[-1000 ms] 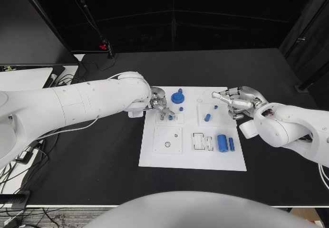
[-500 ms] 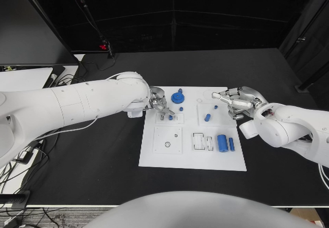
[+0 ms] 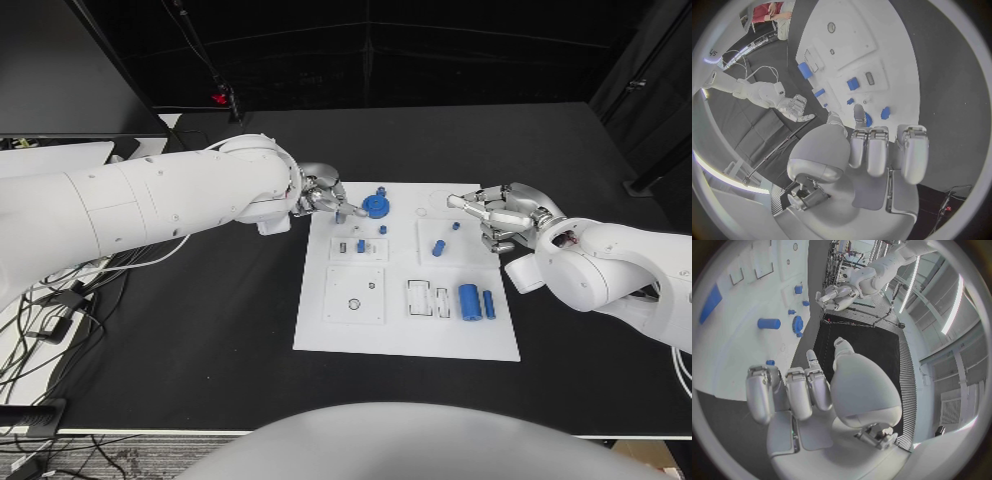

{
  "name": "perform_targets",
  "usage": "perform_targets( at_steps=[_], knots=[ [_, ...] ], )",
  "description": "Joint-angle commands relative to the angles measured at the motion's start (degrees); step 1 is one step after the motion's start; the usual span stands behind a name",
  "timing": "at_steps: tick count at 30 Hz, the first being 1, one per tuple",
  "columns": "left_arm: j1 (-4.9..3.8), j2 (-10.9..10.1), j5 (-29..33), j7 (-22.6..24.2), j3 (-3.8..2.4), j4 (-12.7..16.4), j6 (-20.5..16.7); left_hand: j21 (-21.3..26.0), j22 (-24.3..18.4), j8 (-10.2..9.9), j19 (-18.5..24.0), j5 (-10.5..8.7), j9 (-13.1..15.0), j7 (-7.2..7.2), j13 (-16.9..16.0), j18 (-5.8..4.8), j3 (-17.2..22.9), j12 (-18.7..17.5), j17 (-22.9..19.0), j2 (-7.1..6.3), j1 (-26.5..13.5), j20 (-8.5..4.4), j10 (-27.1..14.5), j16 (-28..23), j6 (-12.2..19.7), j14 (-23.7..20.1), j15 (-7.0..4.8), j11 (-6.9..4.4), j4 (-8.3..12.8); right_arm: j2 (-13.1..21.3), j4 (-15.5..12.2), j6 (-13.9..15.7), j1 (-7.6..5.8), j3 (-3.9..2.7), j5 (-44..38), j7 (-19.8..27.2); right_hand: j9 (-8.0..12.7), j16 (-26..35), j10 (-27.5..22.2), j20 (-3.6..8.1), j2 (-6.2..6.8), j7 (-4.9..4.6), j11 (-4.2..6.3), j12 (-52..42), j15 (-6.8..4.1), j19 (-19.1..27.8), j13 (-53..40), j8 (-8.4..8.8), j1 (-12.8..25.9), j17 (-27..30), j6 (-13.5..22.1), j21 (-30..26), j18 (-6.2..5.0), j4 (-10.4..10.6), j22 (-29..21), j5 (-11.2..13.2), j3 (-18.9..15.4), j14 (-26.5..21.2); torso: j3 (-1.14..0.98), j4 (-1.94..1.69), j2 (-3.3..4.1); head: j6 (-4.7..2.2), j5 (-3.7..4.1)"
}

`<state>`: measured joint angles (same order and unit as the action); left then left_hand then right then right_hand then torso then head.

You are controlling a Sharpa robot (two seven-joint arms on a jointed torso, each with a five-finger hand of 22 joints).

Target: Assemble the parts on the task board

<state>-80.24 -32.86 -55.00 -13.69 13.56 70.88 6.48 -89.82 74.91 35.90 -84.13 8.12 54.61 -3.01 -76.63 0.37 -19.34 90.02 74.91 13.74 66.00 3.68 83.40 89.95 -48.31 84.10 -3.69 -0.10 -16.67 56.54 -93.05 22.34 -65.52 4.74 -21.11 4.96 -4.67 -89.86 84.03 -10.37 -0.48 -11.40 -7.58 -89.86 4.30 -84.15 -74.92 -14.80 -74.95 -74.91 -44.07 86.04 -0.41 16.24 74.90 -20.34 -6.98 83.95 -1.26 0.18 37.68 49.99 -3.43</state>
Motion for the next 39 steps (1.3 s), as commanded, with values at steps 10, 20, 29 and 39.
perform_targets(
  at_steps=[10, 20, 29, 39],
  knots=[
    [-2.15, 1.5, 1.65, 3.88, -0.04, -6.32, 7.92, -0.18, 15.09, -3.69, -5.87, -1.71, -3.53, 0.56, -13.37, -0.37, 0.82, -0.02, 15.09, -0.24, 8.03, -0.3, 6.6, 0.05, -1.99, 5.9, 0.14, -0.77, 0.25, -0.29, -0.04, -0.47, -0.06, -0.02, -0.08, 0.09, -0.08, -0.14, 5.97, -0.44, -0.63, -0.74, -0.39, -0.14, 0.31, -1.86, -15.08, -0.29, -0.1, -15.09, 0.63, -0.22, -0.98, -0.1, 13.23, -0.34, -0.41, 6.05, 0.05, 0.1, 0.06, -1.33, -1.24],
    [-2.23, 5.59, 1.66, 2.0, -0.04, -13.52, 9.25, -0.18, 15.09, -4.19, -5.87, -5.45, -4.64, 1.19, -13.37, -0.37, -0.62, -0.02, 15.09, 1.35, 7.74, -0.67, 6.6, 0.05, -6.79, 5.9, -0.33, -1.29, -0.05, -0.4, 0.04, -0.59, -0.06, -0.02, -0.08, 0.01, -0.08, -0.14, 5.97, -0.44, -0.63, -0.74, -0.39, -0.14, 0.31, -1.86, -15.08, -0.29, -0.1, -15.09, 0.63, -0.22, -0.98, -0.1, 13.23, -0.34, -0.41, 6.05, 0.06, 0.15, 0.1, -2.2, -1.62],
    [-1.79, 7.78, 1.54, -0.5, -0.04, -16.32, 7.06, -0.18, 15.09, -10.86, -5.87, -5.28, -9.85, 1.61, -13.37, -0.37, -6.52, -0.02, 15.09, 0.71, -4.13, -1.06, 6.6, 0.05, -13.1, 5.9, -0.69, -1.58, 0.07, -0.59, 0.2, -0.58, -0.06, -0.02, -0.08, 0.0, -0.07, -0.14, 5.97, -0.44, -0.67, -0.74, -0.4, -0.14, 0.31, -1.86, -15.08, -0.35, -0.11, -15.09, 0.67, -0.22, -0.98, -0.11, 13.23, -0.34, -0.45, 6.05, 0.03, 0.11, 0.07, -2.4, -1.43],
    [-0.89, 9.46, -1.84, -3.61, -0.04, -18.69, 7.36, 3.11, 13.53, -19.05, -1.87, -5.27, -15.66, 0.89, -13.37, 0.79, -7.04, -0.02, 15.09, -1.21, -11.53, -0.06, 6.6, 0.05, -17.27, 5.9, 0.57, -0.89, -0.03, -0.76, 0.32, -0.61, -0.05, -0.02, -0.08, 0.03, -0.07, -0.14, 5.97, -0.44, -0.68, -0.74, -0.4, -0.14, 0.31, -1.86, -15.08, -0.38, -0.12, -15.09, 0.69, -0.22, -0.98, -0.12, 13.23, -0.35, -0.48, 6.05, 0.03, 0.06, 0.02, -2.68, -1.24]
  ],
)
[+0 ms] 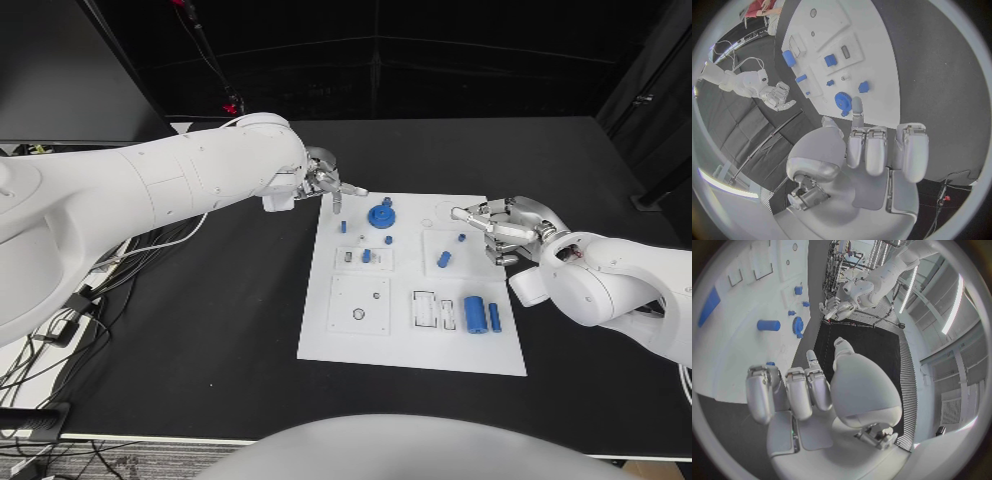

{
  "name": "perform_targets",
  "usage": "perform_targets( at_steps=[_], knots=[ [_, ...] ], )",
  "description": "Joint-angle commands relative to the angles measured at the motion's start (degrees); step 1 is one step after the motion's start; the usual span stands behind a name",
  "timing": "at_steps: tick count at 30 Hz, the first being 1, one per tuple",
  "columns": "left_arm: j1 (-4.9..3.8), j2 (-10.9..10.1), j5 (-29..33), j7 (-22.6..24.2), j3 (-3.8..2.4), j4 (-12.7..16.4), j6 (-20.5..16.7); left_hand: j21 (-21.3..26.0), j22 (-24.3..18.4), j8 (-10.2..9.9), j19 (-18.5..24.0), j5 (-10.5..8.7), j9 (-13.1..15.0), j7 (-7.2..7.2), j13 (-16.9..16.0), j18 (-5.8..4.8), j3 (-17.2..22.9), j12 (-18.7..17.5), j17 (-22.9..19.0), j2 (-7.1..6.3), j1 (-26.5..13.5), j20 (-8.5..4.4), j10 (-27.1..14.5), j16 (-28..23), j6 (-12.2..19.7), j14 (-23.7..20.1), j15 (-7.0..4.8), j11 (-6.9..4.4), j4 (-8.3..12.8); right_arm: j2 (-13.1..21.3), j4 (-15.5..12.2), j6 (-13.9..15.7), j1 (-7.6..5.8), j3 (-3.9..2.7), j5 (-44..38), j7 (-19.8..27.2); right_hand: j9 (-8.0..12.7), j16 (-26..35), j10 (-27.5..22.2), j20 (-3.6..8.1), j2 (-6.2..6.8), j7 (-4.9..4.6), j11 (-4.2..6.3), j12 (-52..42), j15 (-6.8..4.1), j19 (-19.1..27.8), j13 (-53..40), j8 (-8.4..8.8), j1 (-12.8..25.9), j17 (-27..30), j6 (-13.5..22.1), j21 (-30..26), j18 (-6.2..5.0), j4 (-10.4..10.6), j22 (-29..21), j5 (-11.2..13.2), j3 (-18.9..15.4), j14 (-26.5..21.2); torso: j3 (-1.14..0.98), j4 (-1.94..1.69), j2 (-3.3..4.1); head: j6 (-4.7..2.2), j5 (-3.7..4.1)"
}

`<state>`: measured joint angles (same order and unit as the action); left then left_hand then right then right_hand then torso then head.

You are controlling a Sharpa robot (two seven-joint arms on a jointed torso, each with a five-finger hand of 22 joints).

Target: Assemble the parts on the task board

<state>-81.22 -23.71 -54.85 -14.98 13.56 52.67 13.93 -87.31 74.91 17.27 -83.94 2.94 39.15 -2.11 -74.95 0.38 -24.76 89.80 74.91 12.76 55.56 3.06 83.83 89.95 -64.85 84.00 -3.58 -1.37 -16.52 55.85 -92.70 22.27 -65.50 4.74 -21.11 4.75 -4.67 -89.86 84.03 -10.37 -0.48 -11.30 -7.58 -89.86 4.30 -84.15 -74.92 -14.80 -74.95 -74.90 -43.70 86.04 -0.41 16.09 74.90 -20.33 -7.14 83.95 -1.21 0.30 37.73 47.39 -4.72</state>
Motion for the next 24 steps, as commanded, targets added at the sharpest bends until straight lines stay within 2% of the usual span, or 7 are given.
perform_targets(
  at_steps=[1, 6, 10, 16, 24],
  knots=[
    [0.21, 0.46, -2.14, -2.45, -0.04, -0.7, -0.17, 0.9, 13.4, -0.51, -1.69, -0.11, -0.22, -0.01, -15.05, 0.88, -1.62, 0.2, 15.09, -0.28, -1.53, 0.61, 6.17, 0.05, -0.99, 6.0, 0.5, 0.4, -0.17, -0.09, -0.02, -0.53, -0.07, -0.02, -0.08, 0.25, -0.07, -0.14, 5.97, -0.44, -0.68, -0.84, -0.4, -0.14, 0.31, -1.86, -15.08, -0.38, -0.12, -15.1, 0.32, -0.22, -0.99, 0.04, 13.23, -0.36, -0.32, 6.05, -0.01, -0.06, -0.02, -0.1, 0.07],
    [0.59, 1.06, -3.87, -2.65, -0.03, -1.44, 0.05, 2.31, 12.77, -1.21, 0.15, -0.11, -0.34, 0.0, -15.05, 1.35, -1.5, 0.2, 15.09, -0.86, -2.89, 0.86, 6.17, 0.05, -1.97, 6.0, 0.69, 0.46, -0.11, -0.2, 0.03, -0.55, -0.06, -0.02, -0.08, 0.26, -0.07, -0.14, 5.97, -0.44, -0.68, -0.84, -0.4, -0.14, 0.31, -1.86, -15.08, -0.38, -0.12, -15.1, 0.32, -0.22, -0.99, 0.04, 13.23, -0.36, -0.32, 6.05, 0.0, -0.06, 0.01, -0.15, 0.15],
    [0.72, 1.38, -4.91, -3.05, -0.03, -1.72, 0.38, 2.08, 12.88, -1.57, -0.08, 0.17, -0.35, 0.04, -15.05, 1.28, -0.83, 0.2, 15.09, -1.11, -1.71, 1.0, 6.17, 0.05, -2.68, 6.0, 0.76, 0.45, 0.1, -0.29, 0.06, -0.58, -0.06, -0.02, -0.08, 0.25, -0.07, -0.14, 5.97, -0.44, -0.68, -0.84, -0.4, -0.14, 0.31, -1.86, -15.08, -0.38, -0.12, -15.1, 0.32, -0.22, -0.99, 0.04, 13.23, -0.36, -0.32, 6.05, -0.02, -0.05, -0.02, -0.09, 0.16],
    [0.84, 1.82, -5.61, -3.59, -0.03, -1.99, 0.44, 1.84, 12.98, -2.52, -0.32, 3.2, -0.2, 0.15, -15.05, 1.22, 0.56, 0.2, 15.09, -1.8, 1.03, 1.16, 6.17, 0.05, -3.7, 6.0, 0.77, 0.38, 0.01, -0.38, 0.12, -0.62, -0.05, -0.02, -0.08, 0.24, -0.07, -0.14, 5.97, -0.44, -0.69, -0.84, -0.4, -0.14, 0.31, -1.82, -15.08, -0.42, -0.12, -15.1, 0.34, -0.26, -1.0, 0.04, 13.21, -0.38, -0.36, 6.05, -0.02, -0.08, -0.01, -0.09, 0.19],
    [1.0, 2.42, -5.83, -4.17, -0.04, -2.79, 1.67, 1.67, 13.05, -2.61, -0.51, 5.4, 1.08, 0.06, -15.05, 1.17, 1.52, 0.2, 15.09, -2.59, 3.12, 1.18, 6.17, 0.05, -3.16, 6.0, 0.8, 0.44, -0.03, -0.45, 0.12, -0.59, -0.01, -0.02, -0.14, 0.22, -0.07, -0.14, 5.97, -0.44, -0.69, -0.84, -0.4, -0.14, 0.31, -1.82, -15.08, -0.42, -0.12, -15.1, 0.34, -0.26, -1.0, 0.04, 13.21, -0.38, -0.36, 6.05, -0.01, -0.01, 0.01, -0.07, 0.16]
  ],
)
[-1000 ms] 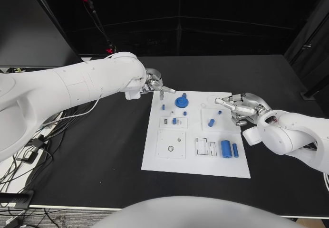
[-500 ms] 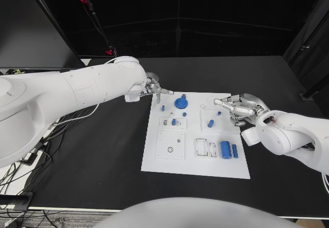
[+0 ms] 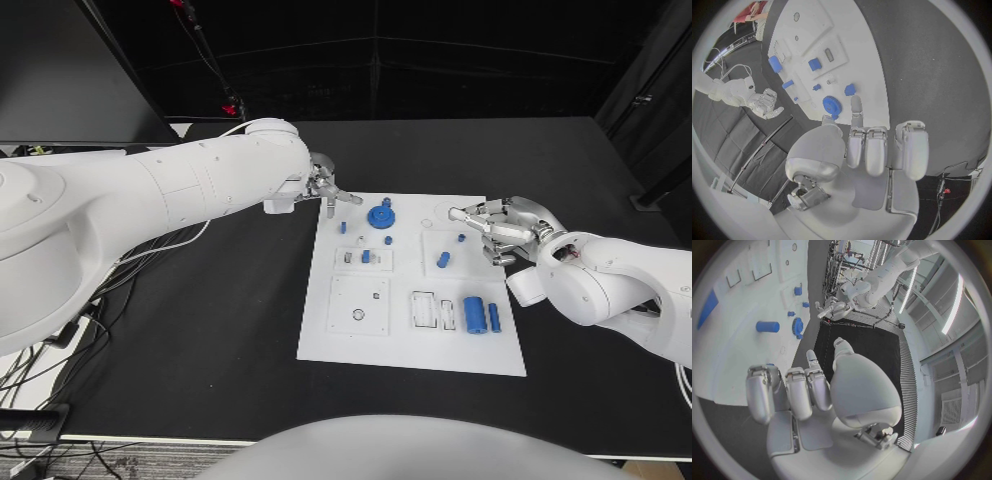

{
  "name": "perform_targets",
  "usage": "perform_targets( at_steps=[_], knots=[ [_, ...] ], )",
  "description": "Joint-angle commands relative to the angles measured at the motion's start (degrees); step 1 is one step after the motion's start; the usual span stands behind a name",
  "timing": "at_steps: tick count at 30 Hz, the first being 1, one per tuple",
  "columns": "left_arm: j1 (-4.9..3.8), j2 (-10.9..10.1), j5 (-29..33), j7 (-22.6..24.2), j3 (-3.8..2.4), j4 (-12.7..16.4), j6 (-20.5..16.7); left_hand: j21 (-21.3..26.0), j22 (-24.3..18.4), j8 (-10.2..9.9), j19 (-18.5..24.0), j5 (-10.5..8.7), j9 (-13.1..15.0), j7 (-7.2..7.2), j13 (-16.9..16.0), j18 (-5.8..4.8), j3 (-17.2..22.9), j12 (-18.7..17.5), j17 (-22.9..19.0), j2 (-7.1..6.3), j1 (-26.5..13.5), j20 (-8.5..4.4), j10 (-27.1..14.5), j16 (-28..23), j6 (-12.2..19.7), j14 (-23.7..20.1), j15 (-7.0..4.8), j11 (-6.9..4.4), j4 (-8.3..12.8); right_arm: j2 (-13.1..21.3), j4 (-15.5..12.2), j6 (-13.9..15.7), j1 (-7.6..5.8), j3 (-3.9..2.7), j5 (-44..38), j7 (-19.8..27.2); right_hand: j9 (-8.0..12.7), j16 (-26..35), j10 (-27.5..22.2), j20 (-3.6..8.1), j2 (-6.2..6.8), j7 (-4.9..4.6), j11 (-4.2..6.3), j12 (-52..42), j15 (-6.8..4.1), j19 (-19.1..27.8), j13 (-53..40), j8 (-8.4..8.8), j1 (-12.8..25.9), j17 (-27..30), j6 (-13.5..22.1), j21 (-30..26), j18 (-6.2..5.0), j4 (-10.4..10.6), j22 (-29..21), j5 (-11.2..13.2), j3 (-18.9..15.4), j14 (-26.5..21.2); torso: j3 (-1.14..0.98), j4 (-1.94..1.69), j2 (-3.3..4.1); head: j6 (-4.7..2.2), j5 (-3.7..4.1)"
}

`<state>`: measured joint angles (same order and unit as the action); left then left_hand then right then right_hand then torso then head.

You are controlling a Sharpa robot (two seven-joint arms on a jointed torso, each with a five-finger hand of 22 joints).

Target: Assemble the parts on the task board

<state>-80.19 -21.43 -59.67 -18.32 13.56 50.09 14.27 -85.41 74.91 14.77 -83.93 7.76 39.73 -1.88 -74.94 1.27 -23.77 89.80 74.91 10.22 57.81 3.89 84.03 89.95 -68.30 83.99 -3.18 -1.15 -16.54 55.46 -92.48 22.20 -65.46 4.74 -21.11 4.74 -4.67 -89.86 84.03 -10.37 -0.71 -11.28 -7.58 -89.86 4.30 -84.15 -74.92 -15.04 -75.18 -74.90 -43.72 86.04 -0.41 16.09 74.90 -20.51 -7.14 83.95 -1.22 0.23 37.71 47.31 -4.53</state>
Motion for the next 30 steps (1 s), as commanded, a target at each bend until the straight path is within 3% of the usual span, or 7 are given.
perform_targets(
  at_steps=[1, 8, 15, 30],
  knots=[
    [0.0, 0.2, -1.03, -0.83, -0.04, -0.28, 1.53, -0.24, 13.05, 0.13, -0.54, 1.2, 1.06, -0.15, -15.06, 0.28, 0.8, 0.2, 15.09, -0.18, 1.49, 0.36, 5.97, 0.05, 0.44, 6.01, 0.41, 0.22, -0.01, -0.06, -0.1, -0.52, -0.05, -0.02, -0.17, 0.22, -0.07, -0.14, 5.97, -0.45, -0.46, -0.86, -0.4, -0.14, 0.31, -1.82, -15.08, -0.18, 0.11, -15.1, 0.36, -0.26, -0.99, 0.03, 13.21, -0.2, -0.36, 6.05, -0.01, 0.02, 0.03, 0.0, 0.01],
    [0.56, 0.87, -1.04, 0.07, -0.04, -1.04, 1.85, -0.83, 13.32, 1.13, -1.28, 2.14, 3.63, 0.37, -15.06, 0.08, 2.4, 0.2, 15.09, -1.09, 6.38, 0.26, 5.97, 0.05, 0.36, 6.01, 0.17, -0.22, 0.16, -0.16, -0.1, -0.49, -0.04, -0.02, -0.43, 0.12, -0.07, -0.14, 5.97, -0.45, -0.46, -0.86, -0.4, -0.14, 0.31, -1.82, -15.08, -0.2, 0.1, -15.1, 0.38, -0.26, -0.99, 0.03, 13.21, -0.22, -0.39, 6.05, -0.01, 0.06, 0.04, 0.04, -0.05],
    [1.23, 1.68, -1.04, 0.48, -0.04, -2.03, 1.98, -1.4, 13.58, 1.11, -2.0, 6.43, 5.15, 0.84, -15.06, -0.11, 3.81, 0.2, 15.09, -2.46, 11.48, -0.07, 5.97, 0.05, 0.47, 6.01, -0.2, -0.66, 0.14, -0.28, -0.11, -0.47, -0.03, -0.02, -0.49, 0.05, -0.07, -0.14, 5.97, -0.45, -0.46, -0.86, -0.4, -0.14, 0.31, -1.82, -15.08, -0.2, 0.1, -15.1, 0.38, -0.26, -0.99, 0.03, 13.21, -0.22, -0.39, 6.05, 0.03, 0.09, 0.05, 0.22, 0.03],
    [1.7, 2.25, -1.03, 0.55, -0.05, -2.65, 1.31, -1.65, 13.69, 0.93, -2.34, 9.28, 6.0, 0.85, -15.06, -0.21, 3.45, 0.2, 15.09, -1.89, 10.12, -0.28, 5.97, 0.05, 0.32, 6.01, -0.35, -0.71, -0.25, -0.39, -0.06, -0.48, -0.03, -0.02, -0.86, -0.08, -0.07, -0.14, 5.97, -0.45, -0.48, -0.86, -0.4, -0.14, 0.31, -1.82, -15.08, -0.27, 0.08, -15.1, 0.43, -0.26, -0.99, 0.01, 13.21, -0.28, -0.45, 6.05, -0.03, -0.03, 0.02, 0.51, 0.27]
  ],
)
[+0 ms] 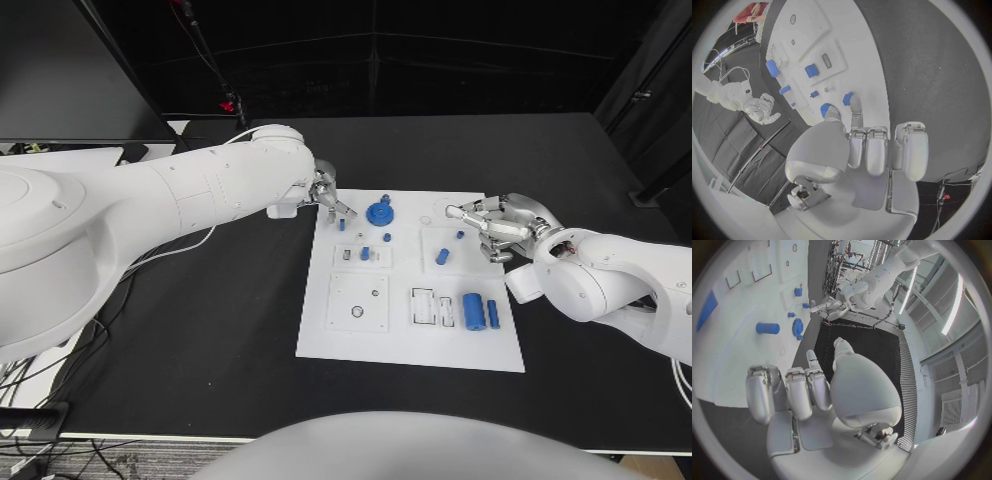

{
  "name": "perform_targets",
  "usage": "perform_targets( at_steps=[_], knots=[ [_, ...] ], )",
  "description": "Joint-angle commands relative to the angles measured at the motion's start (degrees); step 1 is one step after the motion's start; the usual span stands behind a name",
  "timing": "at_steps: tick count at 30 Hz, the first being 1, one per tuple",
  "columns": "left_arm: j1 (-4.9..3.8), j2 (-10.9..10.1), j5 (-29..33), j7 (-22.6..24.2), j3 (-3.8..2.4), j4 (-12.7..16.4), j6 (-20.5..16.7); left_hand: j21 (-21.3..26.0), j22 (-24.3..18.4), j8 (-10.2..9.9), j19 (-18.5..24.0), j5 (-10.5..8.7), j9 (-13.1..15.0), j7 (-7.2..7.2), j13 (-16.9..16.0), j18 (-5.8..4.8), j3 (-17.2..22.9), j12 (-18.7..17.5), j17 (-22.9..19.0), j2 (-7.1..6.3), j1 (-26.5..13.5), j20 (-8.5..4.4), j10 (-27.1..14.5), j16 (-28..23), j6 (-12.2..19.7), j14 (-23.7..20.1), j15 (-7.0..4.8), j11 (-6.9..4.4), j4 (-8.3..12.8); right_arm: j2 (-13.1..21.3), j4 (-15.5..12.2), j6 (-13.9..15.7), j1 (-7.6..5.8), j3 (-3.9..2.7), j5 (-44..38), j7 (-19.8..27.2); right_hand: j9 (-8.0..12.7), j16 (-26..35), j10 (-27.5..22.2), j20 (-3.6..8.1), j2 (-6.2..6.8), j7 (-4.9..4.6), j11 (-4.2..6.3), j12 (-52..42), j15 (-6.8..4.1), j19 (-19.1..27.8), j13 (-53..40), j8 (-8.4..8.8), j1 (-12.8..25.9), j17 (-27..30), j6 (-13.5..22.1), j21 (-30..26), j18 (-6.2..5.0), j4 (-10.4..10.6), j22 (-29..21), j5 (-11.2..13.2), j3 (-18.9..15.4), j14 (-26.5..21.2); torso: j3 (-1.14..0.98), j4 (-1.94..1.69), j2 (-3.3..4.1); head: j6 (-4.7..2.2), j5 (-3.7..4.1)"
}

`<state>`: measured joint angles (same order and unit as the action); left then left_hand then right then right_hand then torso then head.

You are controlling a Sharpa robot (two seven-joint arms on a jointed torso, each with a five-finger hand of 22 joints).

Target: Assemble the parts on the task board

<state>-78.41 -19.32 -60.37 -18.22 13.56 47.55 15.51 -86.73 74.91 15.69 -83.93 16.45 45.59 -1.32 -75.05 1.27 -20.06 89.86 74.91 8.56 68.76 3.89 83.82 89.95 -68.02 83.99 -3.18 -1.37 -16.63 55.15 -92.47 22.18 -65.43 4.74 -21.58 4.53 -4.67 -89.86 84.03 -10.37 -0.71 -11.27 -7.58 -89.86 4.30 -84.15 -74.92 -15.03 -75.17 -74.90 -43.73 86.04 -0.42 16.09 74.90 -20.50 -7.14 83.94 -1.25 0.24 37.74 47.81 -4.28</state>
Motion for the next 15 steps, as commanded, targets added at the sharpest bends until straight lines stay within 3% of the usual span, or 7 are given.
perform_targets(
  at_steps=[1, 9, 15],
  knots=[
    [-0.06, 0.18, -0.32, 0.43, -0.05, -0.15, 0.1, -0.32, 13.68, -0.03, -2.33, 1.33, 0.25, 0.32, -14.95, -0.2, -0.27, 0.14, 15.09, -0.18, -0.88, -0.3, 6.18, 0.05, 0.07, 6.01, -0.36, -0.52, -0.12, -0.09, -0.05, -0.46, -0.07, -0.03, -0.4, 0.13, -0.07, -0.14, 5.97, -0.45, -0.48, -0.87, -0.4, -0.14, 0.32, -1.82, -15.08, -0.28, 0.08, -15.1, 0.43, -0.26, -0.99, 0.01, 13.21, -0.29, -0.45, 6.06, 0.02, -0.02, 0.0, 0.02, 0.01],
    [0.02, 0.48, -0.32, -0.15, -0.05, -0.4, 0.54, -0.2, 13.63, -0.45, -2.19, 7.95, 1.0, 0.53, -14.95, -0.16, 0.05, 0.14, 15.09, -0.38, 0.55, -0.42, 6.18, 0.05, 0.44, 6.01, -0.52, -0.71, -0.06, -0.12, -0.05, -0.42, -0.07, -0.03, -0.45, 0.14, -0.07, -0.14, 5.97, -0.45, -0.48, -0.87, -0.4, -0.14, 0.32, -1.82, -15.08, -0.28, 0.08, -15.1, 0.43, -0.26, -0.99, 0.01, 13.21, -0.29, -0.45, 6.06, 0.03, 0.01, -0.05, 0.07, -0.03],
    [0.06, 0.58, -0.3, -0.32, -0.05, -0.56, 0.8, -0.16, 13.61, -0.56, -2.14, 8.85, 1.16, 0.58, -14.95, -0.14, 0.23, 0.14, 15.09, -0.38, 1.12, -0.45, 6.18, 0.05, 0.53, 6.01, -0.55, -0.75, -0.02, -0.18, -0.07, -0.4, -0.07, -0.03, -0.46, 0.15, -0.07, -0.14, 5.97, -0.45, -0.48, -0.87, -0.4, -0.14, 0.32, -1.82, -15.08, -0.28, 0.08, -15.1, 0.43, -0.26, -0.99, 0.01, 13.21, -0.29, -0.45, 6.06, 0.03, 0.04, -0.04, 0.16, 0.07]
  ],
)
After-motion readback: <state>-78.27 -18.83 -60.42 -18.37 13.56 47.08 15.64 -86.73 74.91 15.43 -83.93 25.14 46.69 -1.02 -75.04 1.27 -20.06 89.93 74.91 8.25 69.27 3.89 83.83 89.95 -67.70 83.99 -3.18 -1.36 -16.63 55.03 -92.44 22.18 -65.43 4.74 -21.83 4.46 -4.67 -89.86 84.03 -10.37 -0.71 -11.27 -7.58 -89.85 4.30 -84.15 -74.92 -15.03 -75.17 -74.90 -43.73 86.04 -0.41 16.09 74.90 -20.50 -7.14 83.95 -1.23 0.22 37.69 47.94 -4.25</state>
